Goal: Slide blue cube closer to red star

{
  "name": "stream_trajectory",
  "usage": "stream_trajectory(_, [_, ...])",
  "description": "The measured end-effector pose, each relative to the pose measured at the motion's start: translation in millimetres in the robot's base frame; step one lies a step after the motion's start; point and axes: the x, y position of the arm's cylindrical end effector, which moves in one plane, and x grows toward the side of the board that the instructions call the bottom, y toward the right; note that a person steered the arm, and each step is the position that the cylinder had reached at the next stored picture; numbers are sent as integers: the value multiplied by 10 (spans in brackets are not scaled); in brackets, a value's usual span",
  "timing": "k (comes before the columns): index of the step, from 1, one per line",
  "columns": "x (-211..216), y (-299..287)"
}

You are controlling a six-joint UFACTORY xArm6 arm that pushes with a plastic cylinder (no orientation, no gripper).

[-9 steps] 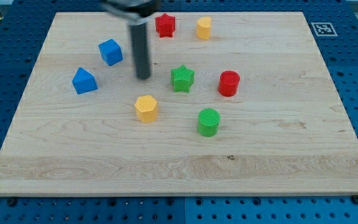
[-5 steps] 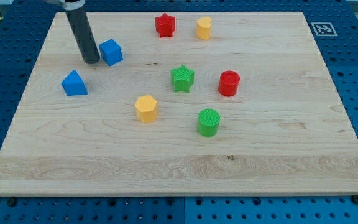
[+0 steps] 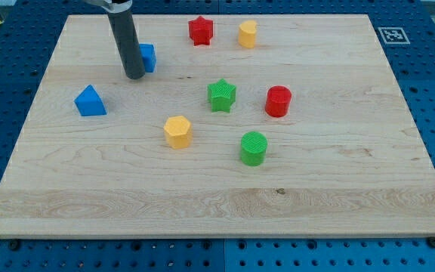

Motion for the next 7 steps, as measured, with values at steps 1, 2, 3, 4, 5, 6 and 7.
stream_trajectory(1, [-101,9])
stream_trajectory(2, [-272,9])
stream_trajectory(3, [-484,11])
stream_trajectory(4, [-715,32])
stream_trajectory(5, [-946,45])
stream_trajectory(6, [-975,45])
stream_trajectory(7, [-580,54])
